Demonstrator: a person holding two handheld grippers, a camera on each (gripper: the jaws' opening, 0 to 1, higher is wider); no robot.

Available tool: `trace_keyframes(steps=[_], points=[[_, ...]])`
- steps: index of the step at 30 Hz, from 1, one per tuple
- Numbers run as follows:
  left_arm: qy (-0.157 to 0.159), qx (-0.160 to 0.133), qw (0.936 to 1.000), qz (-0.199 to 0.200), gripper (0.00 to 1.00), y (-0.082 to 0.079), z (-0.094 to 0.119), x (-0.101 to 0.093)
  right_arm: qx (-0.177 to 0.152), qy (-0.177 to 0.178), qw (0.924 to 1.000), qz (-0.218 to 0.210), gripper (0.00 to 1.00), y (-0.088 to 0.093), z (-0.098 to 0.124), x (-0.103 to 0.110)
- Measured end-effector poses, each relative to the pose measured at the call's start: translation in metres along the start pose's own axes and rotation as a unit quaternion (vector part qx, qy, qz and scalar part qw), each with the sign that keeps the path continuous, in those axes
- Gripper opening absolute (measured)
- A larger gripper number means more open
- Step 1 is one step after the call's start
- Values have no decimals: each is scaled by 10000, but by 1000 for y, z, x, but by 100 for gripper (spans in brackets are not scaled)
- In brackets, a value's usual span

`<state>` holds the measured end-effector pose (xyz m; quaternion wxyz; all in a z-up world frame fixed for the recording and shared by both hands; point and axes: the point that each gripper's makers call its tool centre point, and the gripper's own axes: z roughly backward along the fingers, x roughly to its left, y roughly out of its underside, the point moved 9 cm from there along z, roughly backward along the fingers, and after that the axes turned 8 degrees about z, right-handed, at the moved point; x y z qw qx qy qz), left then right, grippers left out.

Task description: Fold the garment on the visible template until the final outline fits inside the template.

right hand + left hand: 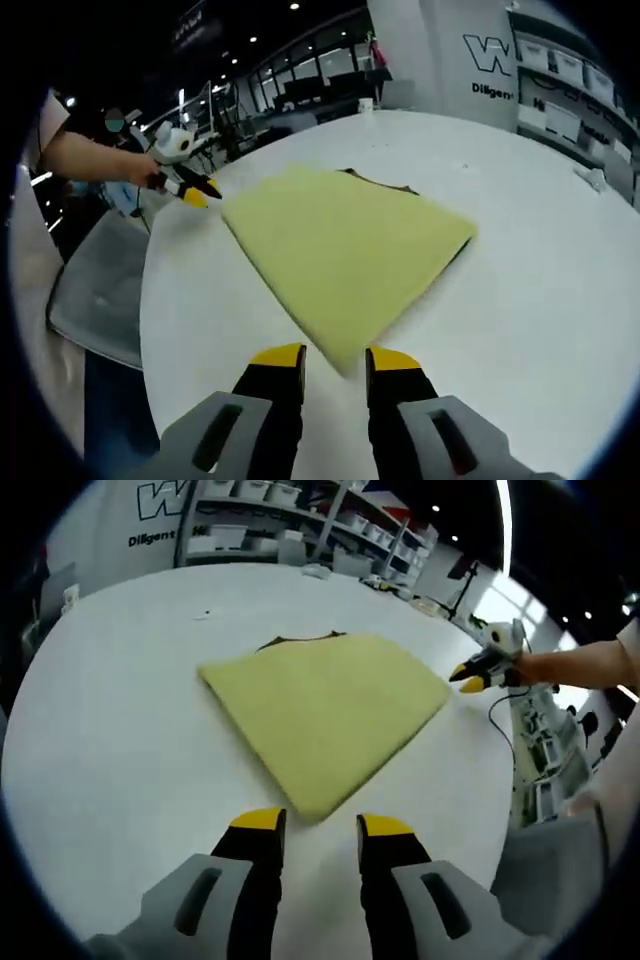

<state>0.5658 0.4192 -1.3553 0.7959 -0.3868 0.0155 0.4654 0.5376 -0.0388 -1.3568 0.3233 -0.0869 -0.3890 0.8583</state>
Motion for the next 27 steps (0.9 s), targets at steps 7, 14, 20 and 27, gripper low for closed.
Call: trace_keyframes(steps=[7, 14, 20, 27], points=[[-44, -51, 10000, -39, 22, 5, -5, 3, 57, -24, 10000, -9, 18, 3, -3, 6], [37, -72, 9999, -136, 19, 5, -12, 3, 101, -54, 9999, -15, 18, 6, -6, 8], [90, -107, 9996, -260, 15, 2, -16, 4, 161, -17, 9999, -37, 17, 10, -9, 7], [131, -113, 9990, -406, 7, 2, -19, 5, 194, 24, 9998, -80, 15, 11, -12, 5]])
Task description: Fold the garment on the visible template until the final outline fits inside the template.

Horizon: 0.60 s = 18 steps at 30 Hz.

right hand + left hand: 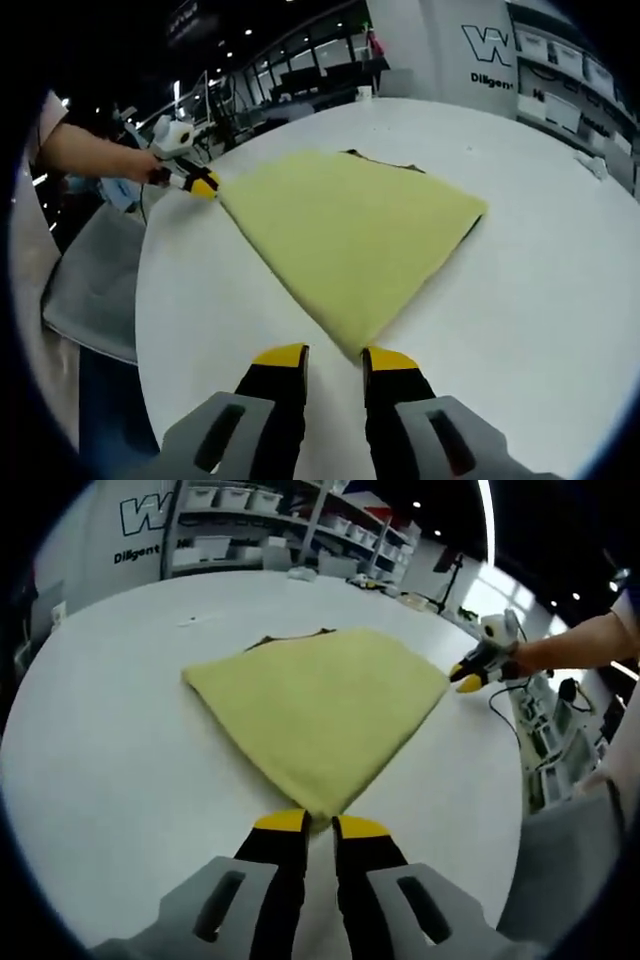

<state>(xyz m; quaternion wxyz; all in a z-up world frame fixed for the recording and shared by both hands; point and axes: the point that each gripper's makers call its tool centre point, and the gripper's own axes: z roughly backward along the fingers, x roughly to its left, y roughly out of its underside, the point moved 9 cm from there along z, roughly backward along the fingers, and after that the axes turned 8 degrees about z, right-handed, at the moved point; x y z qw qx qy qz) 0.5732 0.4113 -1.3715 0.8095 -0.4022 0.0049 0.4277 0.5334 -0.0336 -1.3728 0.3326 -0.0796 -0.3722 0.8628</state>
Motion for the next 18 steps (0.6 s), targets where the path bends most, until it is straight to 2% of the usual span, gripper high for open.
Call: trace_keyframes(steps=[11, 18], points=[[36, 82, 10000, 20, 0, 4, 1, 2, -29, 33, 10000, -58, 9, -3, -4, -3], [47, 81, 9999, 42, 0, 4, 4, 4, -44, 2, 10000, -56, 0, -2, -4, -5]])
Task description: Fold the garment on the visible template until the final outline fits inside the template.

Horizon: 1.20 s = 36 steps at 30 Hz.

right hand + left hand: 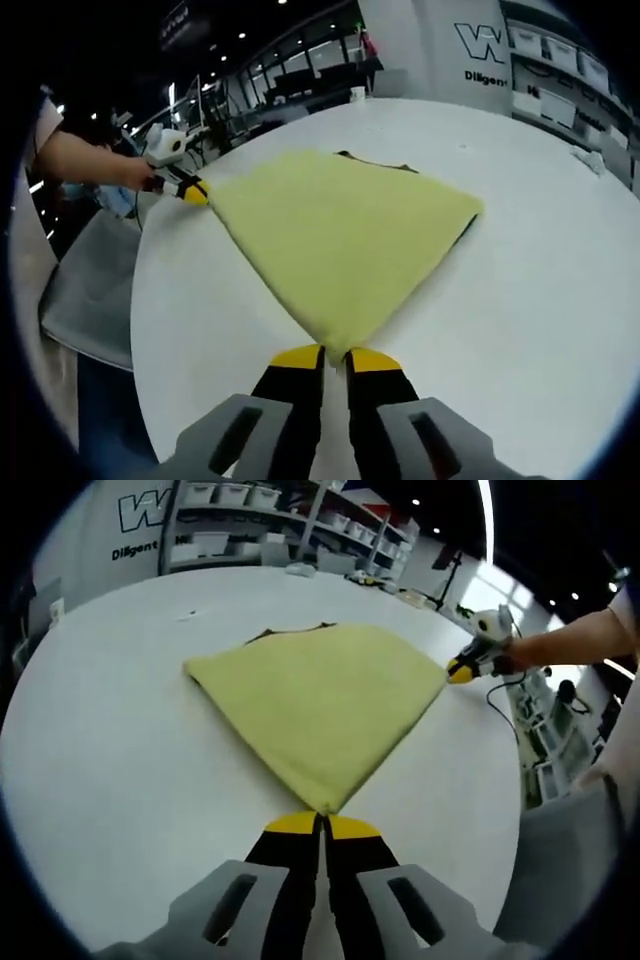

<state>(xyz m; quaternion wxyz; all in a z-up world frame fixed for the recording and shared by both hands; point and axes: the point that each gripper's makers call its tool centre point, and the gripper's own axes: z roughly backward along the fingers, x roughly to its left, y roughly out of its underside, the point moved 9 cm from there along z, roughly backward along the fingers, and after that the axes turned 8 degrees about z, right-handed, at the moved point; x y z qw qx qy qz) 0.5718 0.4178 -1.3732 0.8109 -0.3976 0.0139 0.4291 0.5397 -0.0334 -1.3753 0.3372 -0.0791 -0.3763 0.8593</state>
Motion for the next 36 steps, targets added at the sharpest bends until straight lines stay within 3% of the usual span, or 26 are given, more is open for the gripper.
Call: trace_keyframes(steps=[14, 23, 27, 29, 33, 36], points=[[-231, 78, 9995, -224, 0, 5, 9, 6, 66, 59, 9995, 301, 0, 12, 6, -3], [-288, 175, 9994, -53, 0, 14, 12, 6, 101, 28, 9995, 296, 0, 17, 11, 4], [-305, 244, 9992, 4, 0, 17, 15, 2, 246, -19, 9984, 500, 0, 15, 14, 10], [-346, 243, 9990, 106, 0, 18, 20, 4, 211, -12, 9991, 358, 0, 12, 18, 11], [-604, -133, 9980, 150, 1, 7, 33, 8, 55, 176, 9992, 363, 4, 2, 29, 7], [-599, -453, 9972, 15, 2, -8, 36, 1, -134, 286, 9981, 523, 4, -10, 32, 5]])
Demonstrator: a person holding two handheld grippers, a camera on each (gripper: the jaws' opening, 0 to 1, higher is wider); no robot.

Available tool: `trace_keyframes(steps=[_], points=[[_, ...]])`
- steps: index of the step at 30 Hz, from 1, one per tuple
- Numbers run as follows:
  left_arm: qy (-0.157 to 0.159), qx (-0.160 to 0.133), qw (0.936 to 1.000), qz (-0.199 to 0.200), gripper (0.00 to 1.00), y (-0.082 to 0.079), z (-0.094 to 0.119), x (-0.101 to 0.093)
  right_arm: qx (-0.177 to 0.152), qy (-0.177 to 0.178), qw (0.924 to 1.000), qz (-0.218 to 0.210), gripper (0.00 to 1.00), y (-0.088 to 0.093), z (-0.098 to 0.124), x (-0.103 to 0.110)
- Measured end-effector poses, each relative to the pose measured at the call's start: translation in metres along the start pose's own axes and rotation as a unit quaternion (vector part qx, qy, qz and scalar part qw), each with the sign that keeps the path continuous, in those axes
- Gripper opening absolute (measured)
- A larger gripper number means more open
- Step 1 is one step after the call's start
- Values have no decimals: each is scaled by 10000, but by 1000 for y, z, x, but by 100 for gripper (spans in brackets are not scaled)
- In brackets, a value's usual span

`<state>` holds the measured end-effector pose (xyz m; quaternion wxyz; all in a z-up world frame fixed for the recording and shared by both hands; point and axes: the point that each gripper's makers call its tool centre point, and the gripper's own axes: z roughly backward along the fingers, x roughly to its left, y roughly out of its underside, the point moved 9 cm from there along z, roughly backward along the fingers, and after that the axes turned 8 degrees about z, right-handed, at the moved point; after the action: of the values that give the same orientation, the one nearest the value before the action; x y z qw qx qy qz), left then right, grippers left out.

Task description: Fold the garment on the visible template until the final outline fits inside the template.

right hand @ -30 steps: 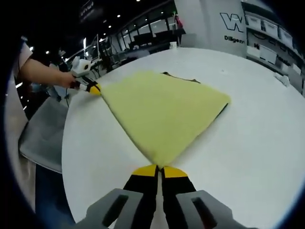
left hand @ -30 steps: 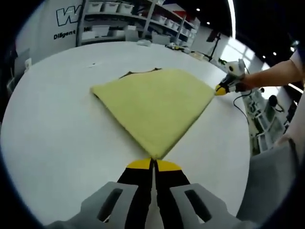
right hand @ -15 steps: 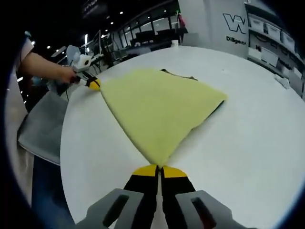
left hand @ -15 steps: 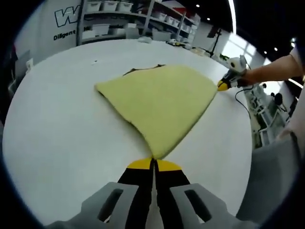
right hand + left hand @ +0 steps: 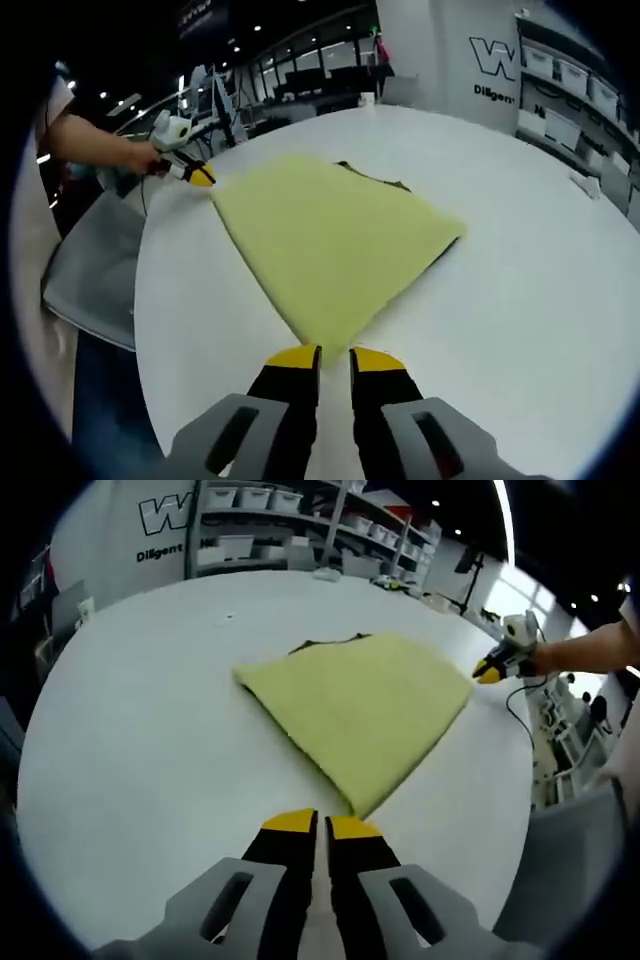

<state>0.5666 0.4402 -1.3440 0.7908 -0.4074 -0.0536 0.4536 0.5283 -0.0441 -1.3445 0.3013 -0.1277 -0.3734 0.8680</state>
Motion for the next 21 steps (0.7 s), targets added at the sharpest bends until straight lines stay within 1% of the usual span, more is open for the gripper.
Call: trace_keyframes(steps=[2, 4, 5, 9, 10, 12, 15, 17, 18, 20, 21], points=[[107, -159, 9998, -47, 3, -9, -5, -6, -72, 23, 10000, 55, 2, -9, -3, 0], [280, -245, 9993, -80, 4, -18, -12, -20, -164, 18, 9997, 169, 1, -18, -9, 1], [304, -247, 9992, -100, 5, -19, -14, -22, -191, 2, 9997, 176, 0, -21, -12, 2], [554, -248, 9979, -245, 8, -29, -40, -42, -289, -165, 9986, 403, 0, -37, -34, 12], [615, -246, 9975, -259, 8, -30, -44, -47, -298, -171, 9986, 403, 0, -38, -36, 13], [748, -219, 9962, -397, 8, -34, -57, -61, -343, -253, 9977, 530, 0, -45, -48, 19], [936, -115, 9939, -573, 6, -35, -76, -77, -356, -420, 9964, 646, 0, -54, -70, 32], [1038, -38, 9923, -680, 7, -33, -85, -85, -406, -540, 9956, 653, 0, -59, -82, 39], [1063, 12, 9914, -758, 7, -31, -90, -89, -392, -585, 9947, 745, 0, -62, -90, 45], [1128, 91, 9898, -865, 7, -28, -98, -96, -420, -697, 9928, 883, 0, -68, -102, 54], [1167, 116, 9890, -897, 6, -27, -100, -98, -407, -713, 9927, 881, 0, -71, -106, 58]])
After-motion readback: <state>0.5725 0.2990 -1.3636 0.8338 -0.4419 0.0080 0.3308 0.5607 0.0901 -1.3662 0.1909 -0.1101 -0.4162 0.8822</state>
